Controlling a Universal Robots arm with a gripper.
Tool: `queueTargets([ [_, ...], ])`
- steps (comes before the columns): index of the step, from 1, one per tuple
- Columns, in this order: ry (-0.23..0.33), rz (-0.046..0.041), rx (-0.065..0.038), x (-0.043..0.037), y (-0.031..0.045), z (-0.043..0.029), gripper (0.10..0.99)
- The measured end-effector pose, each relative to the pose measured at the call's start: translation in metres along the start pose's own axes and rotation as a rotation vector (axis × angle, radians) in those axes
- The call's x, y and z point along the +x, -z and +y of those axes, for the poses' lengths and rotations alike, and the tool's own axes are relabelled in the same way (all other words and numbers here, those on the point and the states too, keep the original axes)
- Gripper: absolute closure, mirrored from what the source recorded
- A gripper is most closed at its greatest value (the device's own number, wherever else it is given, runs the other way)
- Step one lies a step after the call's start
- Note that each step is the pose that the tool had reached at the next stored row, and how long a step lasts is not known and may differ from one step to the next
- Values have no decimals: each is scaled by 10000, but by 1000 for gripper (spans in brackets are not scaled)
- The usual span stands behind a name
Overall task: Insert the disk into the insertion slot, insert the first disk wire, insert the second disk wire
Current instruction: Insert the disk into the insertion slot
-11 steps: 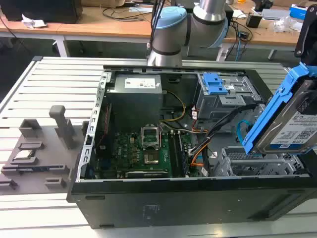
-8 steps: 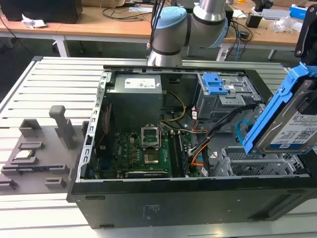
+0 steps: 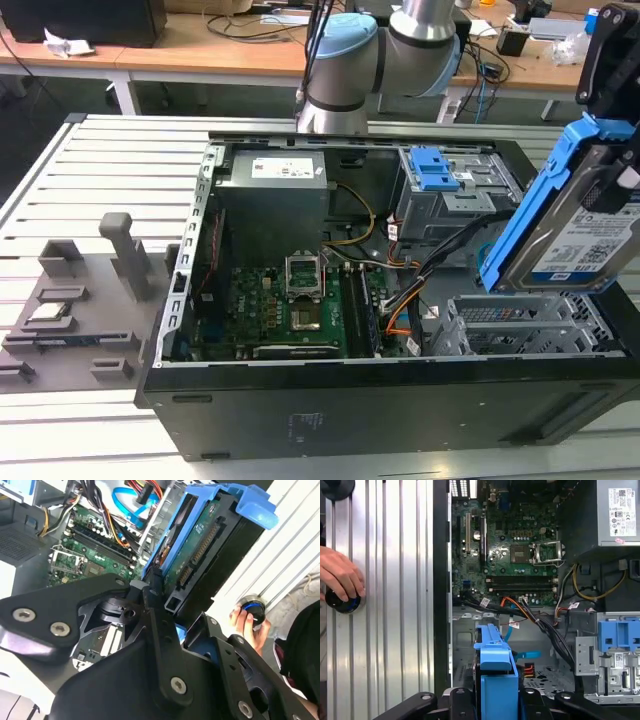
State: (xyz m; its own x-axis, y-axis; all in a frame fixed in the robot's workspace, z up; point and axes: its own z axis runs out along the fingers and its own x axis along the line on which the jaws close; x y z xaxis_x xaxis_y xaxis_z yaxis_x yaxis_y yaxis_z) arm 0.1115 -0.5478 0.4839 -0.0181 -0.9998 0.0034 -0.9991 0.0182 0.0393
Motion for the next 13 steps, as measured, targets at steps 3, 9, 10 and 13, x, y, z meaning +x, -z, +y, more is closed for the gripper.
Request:
queueTargets([
  [3,-24,-1,-12,-50,-85,-2,725],
  [9,-86,-5,-25,-46,-224,-8,725],
  [10,-111,-4,-24,-39,-241,-8,725],
  [13,-182,-8,-25,-35,-278,-10,725],
])
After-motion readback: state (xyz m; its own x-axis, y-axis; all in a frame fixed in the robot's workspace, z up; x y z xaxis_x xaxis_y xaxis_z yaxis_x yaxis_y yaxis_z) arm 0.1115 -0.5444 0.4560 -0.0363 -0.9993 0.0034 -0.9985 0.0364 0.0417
